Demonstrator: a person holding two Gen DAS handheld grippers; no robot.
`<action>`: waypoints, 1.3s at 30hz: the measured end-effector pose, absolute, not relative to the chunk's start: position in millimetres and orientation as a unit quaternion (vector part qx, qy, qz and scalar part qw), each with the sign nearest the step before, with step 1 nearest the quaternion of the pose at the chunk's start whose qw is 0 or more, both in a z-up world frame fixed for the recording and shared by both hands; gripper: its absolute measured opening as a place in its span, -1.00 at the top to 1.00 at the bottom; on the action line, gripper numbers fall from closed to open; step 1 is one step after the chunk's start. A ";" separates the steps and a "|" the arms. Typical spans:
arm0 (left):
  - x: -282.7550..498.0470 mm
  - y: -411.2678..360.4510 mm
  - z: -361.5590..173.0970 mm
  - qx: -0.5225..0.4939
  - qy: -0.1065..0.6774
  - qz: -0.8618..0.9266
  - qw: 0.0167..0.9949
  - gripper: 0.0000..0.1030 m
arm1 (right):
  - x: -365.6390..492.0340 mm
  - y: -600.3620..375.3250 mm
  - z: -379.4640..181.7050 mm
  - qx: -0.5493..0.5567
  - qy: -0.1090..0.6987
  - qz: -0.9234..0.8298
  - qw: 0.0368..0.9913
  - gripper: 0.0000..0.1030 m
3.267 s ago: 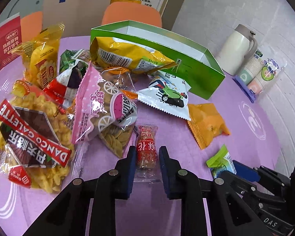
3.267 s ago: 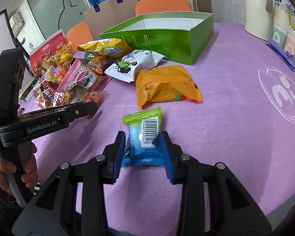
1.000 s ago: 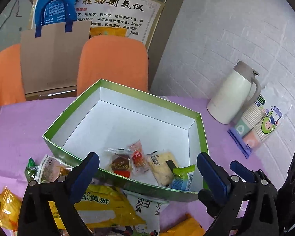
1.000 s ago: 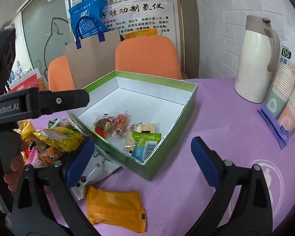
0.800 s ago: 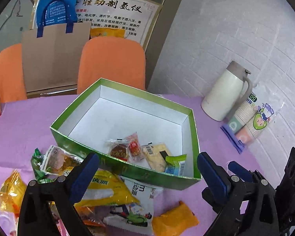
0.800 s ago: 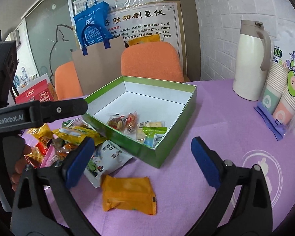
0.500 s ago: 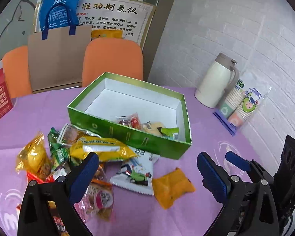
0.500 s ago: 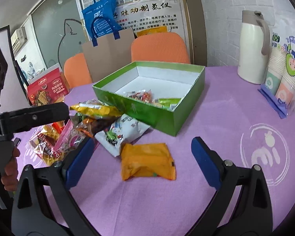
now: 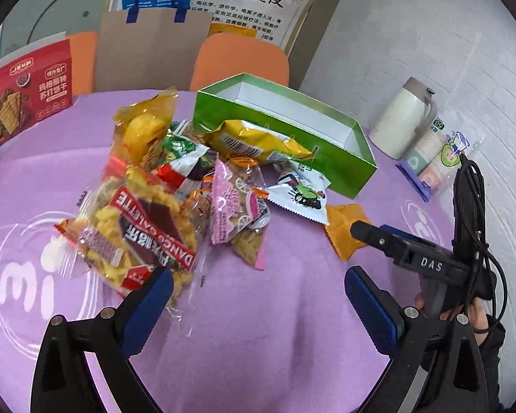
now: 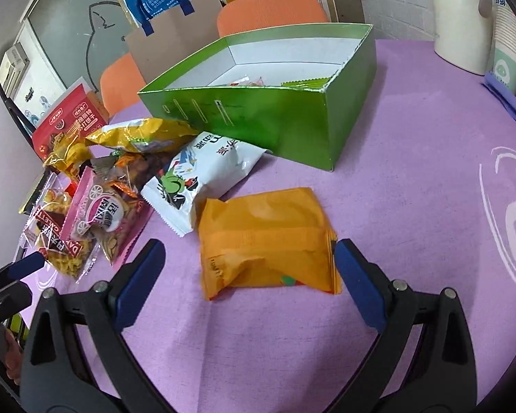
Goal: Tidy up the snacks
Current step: 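Move the right tool to the orange pouch and grasp it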
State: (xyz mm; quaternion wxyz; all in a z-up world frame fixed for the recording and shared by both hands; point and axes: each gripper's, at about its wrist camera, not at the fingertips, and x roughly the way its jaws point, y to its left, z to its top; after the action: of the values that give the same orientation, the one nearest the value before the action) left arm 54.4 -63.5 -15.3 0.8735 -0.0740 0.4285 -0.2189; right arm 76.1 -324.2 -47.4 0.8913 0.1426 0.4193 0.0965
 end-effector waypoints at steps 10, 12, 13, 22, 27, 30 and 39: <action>50.0 -53.9 -18.9 -0.085 0.421 -0.222 0.876 -0.96 | 23.4 -293.2 -35.4 0.119 0.411 0.194 0.883 -0.91; 49.1 -52.5 -21.0 -0.086 0.421 -0.221 0.875 -0.96 | 24.9 -298.2 -29.7 0.098 0.400 0.169 0.895 -0.91; 49.4 -52.2 -21.4 -0.087 0.421 -0.221 0.875 -0.95 | 29.0 -301.0 -28.4 0.097 0.399 0.161 0.898 -0.91; 42.7 -53.4 -18.7 -0.087 0.416 -0.228 0.876 -0.93 | 100.4 -301.7 -32.5 0.118 0.404 0.189 0.887 -0.91; 40.9 -49.6 -15.7 -0.080 0.411 -0.218 0.882 -0.93 | 94.7 -306.4 -42.1 0.127 0.420 0.189 0.878 -0.91; 43.1 -38.4 -16.4 -0.085 0.411 -0.203 0.885 -0.93 | 72.6 -310.6 -43.1 0.144 0.423 0.202 0.872 -0.91; 48.3 -15.2 -27.6 -0.123 0.421 -0.185 0.880 -0.93 | 28.5 -264.8 -49.8 0.035 0.430 0.168 0.886 -0.90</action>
State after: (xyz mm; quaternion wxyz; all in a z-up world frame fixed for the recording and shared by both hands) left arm 48.3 -15.2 -27.6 0.8798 -0.1227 0.4206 -0.1847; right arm 28.5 -264.8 -49.8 0.8861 0.0345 0.4304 0.1683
